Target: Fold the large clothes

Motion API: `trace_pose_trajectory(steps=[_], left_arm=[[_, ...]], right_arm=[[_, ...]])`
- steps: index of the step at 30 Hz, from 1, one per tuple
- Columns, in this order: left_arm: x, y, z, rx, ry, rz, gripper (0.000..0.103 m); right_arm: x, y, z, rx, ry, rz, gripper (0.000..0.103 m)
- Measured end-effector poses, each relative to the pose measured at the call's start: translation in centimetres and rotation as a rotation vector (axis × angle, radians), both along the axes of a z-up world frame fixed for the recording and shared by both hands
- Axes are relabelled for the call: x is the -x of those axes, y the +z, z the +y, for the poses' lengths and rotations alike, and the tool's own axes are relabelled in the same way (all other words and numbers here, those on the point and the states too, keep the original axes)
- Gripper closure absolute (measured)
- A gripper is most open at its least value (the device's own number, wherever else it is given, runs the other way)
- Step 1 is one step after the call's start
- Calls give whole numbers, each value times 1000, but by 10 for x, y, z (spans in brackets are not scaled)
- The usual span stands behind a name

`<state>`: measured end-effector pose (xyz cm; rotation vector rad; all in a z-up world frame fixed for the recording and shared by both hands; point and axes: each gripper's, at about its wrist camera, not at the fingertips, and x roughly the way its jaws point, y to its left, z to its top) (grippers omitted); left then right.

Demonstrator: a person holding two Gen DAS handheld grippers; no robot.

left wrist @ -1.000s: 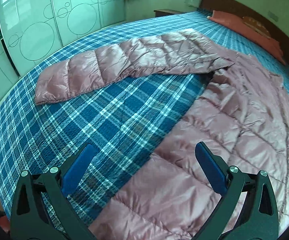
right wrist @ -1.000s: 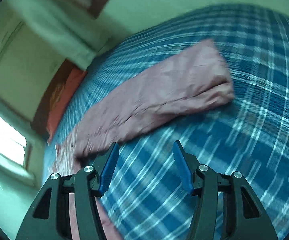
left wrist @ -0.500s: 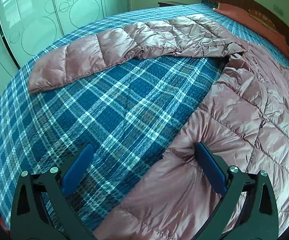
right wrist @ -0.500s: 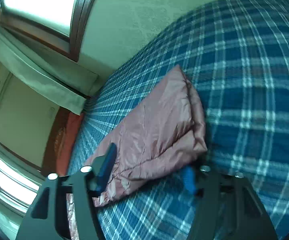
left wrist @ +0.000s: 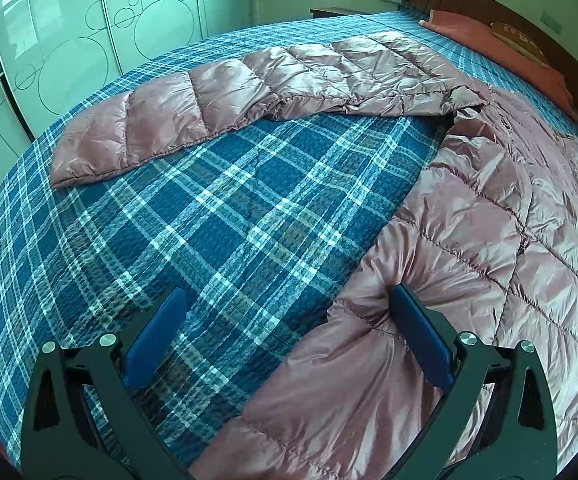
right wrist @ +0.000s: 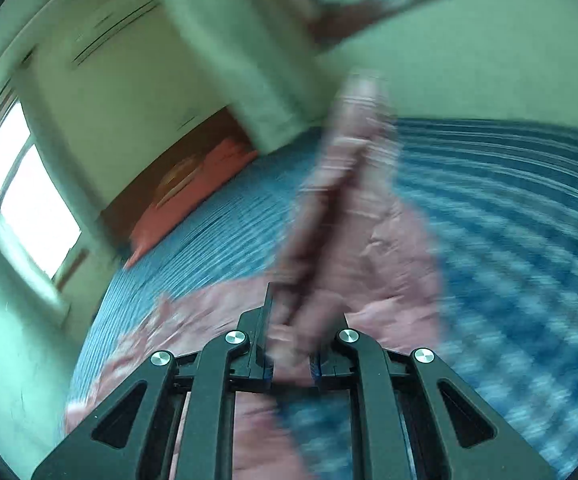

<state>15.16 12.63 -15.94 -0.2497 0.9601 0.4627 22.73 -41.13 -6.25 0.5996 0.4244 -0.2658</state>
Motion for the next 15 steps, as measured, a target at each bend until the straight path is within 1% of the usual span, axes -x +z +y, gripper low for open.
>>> trace_pose_trajectory(steps=[2,4,8,11,15], left_arm=[[0,1,0,0,0,1,2],[0,1,0,3,1,-3,2],[1,0,1,1,1,-4,2],[0,0,0,1,1,-6,2],[0,0,0,2,1,-6,2]], right_arm=[[-35,8,46,43,98,8,90],[-62,12,84,73,172,12,90],[-113,11,152,95,301,31,90],[-145,1,205,121,407,63,90],[-167,-15,253,149,508,106,90]])
